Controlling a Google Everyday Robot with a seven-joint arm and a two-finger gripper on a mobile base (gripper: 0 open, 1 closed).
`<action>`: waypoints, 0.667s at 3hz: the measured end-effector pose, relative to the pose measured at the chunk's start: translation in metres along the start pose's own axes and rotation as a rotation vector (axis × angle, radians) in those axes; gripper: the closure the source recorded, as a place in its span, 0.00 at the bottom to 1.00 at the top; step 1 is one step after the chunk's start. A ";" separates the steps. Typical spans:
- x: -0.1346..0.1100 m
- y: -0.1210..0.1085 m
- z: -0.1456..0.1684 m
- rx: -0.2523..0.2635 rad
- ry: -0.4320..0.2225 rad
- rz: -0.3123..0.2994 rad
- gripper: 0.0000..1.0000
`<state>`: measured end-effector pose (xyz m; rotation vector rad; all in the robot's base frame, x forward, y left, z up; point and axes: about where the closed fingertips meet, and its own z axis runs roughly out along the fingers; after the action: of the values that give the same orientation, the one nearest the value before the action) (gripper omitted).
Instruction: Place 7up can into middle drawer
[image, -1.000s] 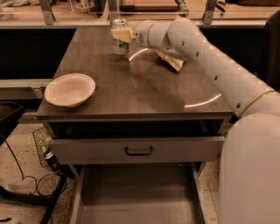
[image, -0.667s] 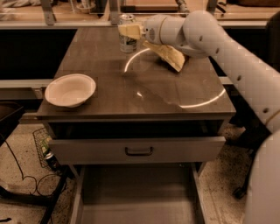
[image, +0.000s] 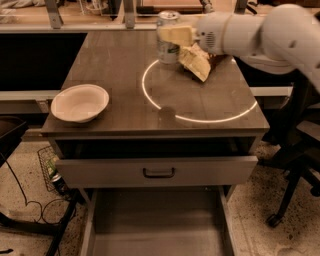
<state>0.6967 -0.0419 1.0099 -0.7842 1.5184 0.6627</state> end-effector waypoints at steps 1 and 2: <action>0.010 0.026 -0.050 -0.039 -0.013 -0.008 1.00; 0.031 0.050 -0.109 -0.055 -0.016 0.015 1.00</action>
Offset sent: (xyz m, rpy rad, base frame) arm -0.1731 -0.1255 -0.0468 0.0459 0.0378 0.0312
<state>0.5901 -0.1013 0.9872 -0.8079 1.4979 0.7235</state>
